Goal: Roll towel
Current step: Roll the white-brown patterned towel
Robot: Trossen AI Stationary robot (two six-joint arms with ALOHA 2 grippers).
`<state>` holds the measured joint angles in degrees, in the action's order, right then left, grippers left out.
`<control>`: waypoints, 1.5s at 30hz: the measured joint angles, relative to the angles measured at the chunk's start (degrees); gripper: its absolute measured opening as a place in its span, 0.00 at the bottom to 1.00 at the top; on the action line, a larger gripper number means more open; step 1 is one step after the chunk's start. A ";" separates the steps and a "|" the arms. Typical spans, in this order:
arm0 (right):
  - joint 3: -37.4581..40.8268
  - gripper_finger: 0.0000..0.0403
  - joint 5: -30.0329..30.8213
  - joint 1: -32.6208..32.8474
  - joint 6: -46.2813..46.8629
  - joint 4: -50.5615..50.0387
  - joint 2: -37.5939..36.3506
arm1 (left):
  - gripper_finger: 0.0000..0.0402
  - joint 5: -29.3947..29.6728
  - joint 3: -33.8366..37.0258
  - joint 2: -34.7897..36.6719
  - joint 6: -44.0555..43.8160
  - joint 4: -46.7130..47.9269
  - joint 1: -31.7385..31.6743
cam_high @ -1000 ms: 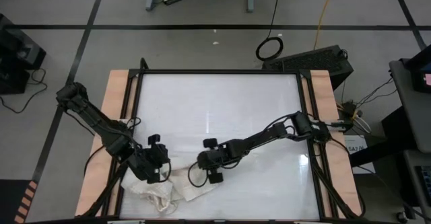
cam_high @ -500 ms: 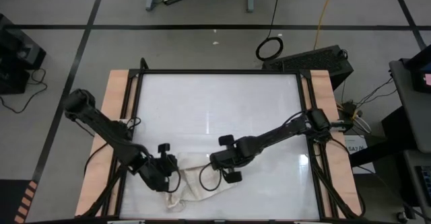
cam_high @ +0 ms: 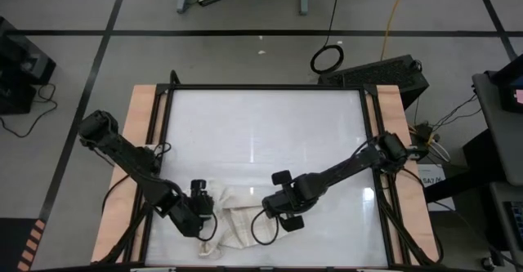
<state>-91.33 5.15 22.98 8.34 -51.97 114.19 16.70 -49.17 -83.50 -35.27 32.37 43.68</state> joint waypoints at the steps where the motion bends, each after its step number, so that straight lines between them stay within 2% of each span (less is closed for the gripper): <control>1: 0.00 0.00 0.69 0.09 -0.01 -0.04 0.00 | 0.59 -0.03 0.00 0.00 1.73 -0.14 0.29; 4: -0.02 0.00 2.68 0.43 0.01 -0.61 0.00 | 0.46 0.33 0.00 0.00 7.17 -0.71 1.18; 8: -0.02 0.00 4.26 0.50 1.96 -2.92 0.00 | 0.12 0.91 0.00 0.10 8.75 1.39 1.25; 9: -0.02 0.00 4.33 0.52 2.79 -3.79 0.00 | 0.06 1.85 0.00 0.40 8.62 2.38 1.23; 13: -0.04 0.01 4.81 0.95 5.80 -7.02 0.00 | 0.03 9.44 0.00 3.40 7.85 4.67 1.68; 16: -0.04 0.03 5.79 1.77 8.76 -9.32 0.00 | 0.01 14.45 -0.09 7.83 10.57 4.62 2.57; 20: -0.04 0.07 7.76 3.22 11.30 -10.98 0.00 | 0.01 21.19 -0.13 14.58 12.40 4.58 3.33; 23: -0.04 0.13 9.60 4.18 13.96 -11.06 -0.50 | 0.01 23.48 -0.13 17.70 13.15 4.06 3.25; 27: -0.07 0.25 10.39 4.31 17.78 -12.55 -3.36 | 0.02 24.10 -0.13 18.32 11.54 2.28 2.47; 31: -0.09 0.38 16.56 4.50 18.99 -10.43 -7.04 | 0.06 20.06 -0.11 15.68 6.02 2.31 2.69; 34: -0.13 0.47 21.10 4.33 13.68 -0.13 -7.40 | 0.15 16.48 -0.04 12.80 2.36 0.53 4.05; 36: -0.13 0.52 22.09 3.47 8.98 9.10 -6.12 | 0.22 15.01 -0.04 10.55 1.16 -3.37 5.06; 41: -0.15 0.61 17.85 -0.08 -2.25 29.62 0.19 | 0.41 11.25 -0.04 4.93 1.05 -11.99 7.41; 45: -0.11 0.62 10.62 -3.02 -6.85 34.45 4.54 | 0.48 8.93 -0.02 0.21 1.05 -11.33 7.96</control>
<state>-91.44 15.77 19.96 1.49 -17.52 118.73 25.63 -49.19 -83.30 -34.22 21.04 51.64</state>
